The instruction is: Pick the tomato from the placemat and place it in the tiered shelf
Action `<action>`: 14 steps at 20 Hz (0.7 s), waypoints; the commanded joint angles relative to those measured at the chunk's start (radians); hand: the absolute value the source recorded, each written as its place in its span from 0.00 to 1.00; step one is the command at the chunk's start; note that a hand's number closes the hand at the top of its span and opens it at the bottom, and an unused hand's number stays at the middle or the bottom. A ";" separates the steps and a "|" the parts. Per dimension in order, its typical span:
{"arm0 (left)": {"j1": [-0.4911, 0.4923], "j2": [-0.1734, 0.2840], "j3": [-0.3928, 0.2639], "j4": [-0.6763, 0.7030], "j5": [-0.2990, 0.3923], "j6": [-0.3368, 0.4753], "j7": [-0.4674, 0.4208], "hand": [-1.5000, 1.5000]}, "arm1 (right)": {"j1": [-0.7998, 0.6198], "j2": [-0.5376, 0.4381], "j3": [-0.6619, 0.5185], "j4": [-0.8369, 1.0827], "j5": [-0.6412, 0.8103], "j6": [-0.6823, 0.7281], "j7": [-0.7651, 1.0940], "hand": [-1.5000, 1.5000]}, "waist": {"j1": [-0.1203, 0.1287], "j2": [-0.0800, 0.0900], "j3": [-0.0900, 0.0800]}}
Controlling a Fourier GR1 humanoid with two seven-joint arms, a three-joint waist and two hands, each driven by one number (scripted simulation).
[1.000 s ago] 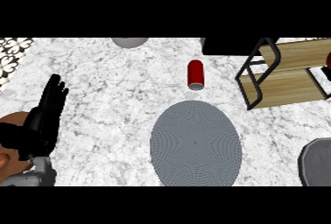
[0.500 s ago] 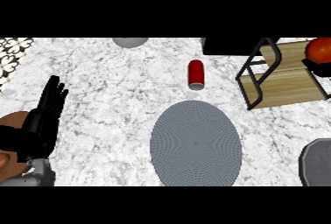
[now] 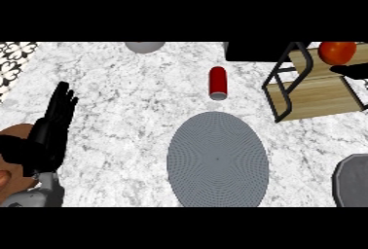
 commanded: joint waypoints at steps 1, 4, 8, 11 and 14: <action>0.038 -0.003 -0.018 -0.054 -0.008 -0.005 0.029 0.50 | -0.055 -0.024 -0.016 0.025 -0.040 0.045 -0.029 0.00 | 0.001 -0.001 0.000; 0.003 -0.045 -0.030 0.034 -0.047 0.041 -0.040 0.50 | -0.058 -0.043 -0.071 0.041 -0.098 0.059 -0.071 0.00 | -0.005 0.000 0.000; 0.069 -0.011 0.006 0.009 -0.002 -0.011 -0.064 0.50 | -0.094 -0.063 -0.118 0.007 -0.155 0.040 0.001 0.00 | -0.006 -0.003 0.000; -0.026 0.012 0.016 0.007 -0.010 0.003 0.037 0.50 | -0.036 -0.149 -0.155 -0.020 -0.196 0.099 0.037 0.00 | -0.018 -0.005 0.000; 0.004 -0.002 0.010 -0.040 -0.001 0.005 0.036 0.50 | -0.015 -0.230 -0.230 0.049 -0.238 0.093 0.046 0.00 | -0.009 -0.002 0.001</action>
